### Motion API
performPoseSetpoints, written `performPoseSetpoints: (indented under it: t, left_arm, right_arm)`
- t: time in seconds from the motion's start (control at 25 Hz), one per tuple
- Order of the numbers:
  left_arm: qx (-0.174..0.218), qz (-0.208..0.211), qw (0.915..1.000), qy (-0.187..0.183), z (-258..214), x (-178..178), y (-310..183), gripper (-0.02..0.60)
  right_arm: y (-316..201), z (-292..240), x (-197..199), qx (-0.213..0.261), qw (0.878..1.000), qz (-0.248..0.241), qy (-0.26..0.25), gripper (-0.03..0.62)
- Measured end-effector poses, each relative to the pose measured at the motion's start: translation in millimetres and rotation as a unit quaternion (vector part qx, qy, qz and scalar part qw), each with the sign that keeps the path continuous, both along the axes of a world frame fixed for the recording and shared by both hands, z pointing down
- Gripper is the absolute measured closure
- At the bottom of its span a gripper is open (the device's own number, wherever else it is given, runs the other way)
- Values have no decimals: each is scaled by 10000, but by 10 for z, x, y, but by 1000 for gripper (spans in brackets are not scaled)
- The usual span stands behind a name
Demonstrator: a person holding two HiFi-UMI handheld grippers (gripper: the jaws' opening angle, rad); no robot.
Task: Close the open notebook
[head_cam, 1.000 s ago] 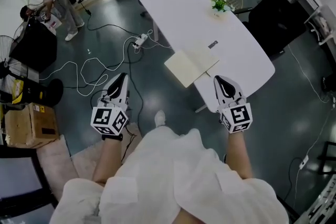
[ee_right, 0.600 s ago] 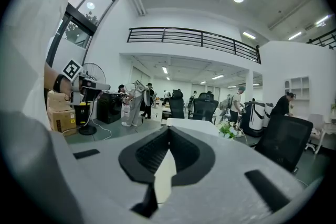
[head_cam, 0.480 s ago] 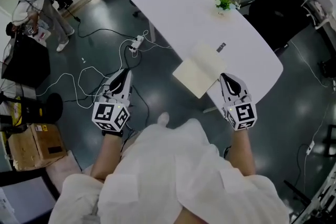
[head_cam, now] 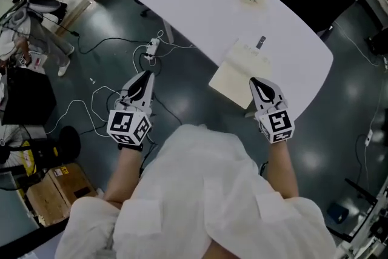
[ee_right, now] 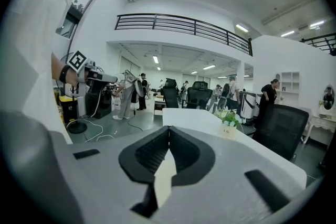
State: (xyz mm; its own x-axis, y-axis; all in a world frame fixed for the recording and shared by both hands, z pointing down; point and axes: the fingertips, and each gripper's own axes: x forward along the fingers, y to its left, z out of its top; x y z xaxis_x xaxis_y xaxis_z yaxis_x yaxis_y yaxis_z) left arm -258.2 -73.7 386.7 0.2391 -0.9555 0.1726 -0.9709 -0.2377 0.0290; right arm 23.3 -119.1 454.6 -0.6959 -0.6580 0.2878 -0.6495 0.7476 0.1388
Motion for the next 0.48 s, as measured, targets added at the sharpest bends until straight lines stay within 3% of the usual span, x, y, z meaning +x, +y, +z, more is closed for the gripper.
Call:
performPoseSetpoints:
  t: [0.24,0.48]
  left_arm:
    - [-150,421,9990,27,175,10,-217,551]
    - [-276,544,9981,71,302,36,-379,551]
  right_arm:
    - [-35,262,-208,-185,9989,-2,440,586]
    - [-41,585,-387,-461,9950,-193,864,575]
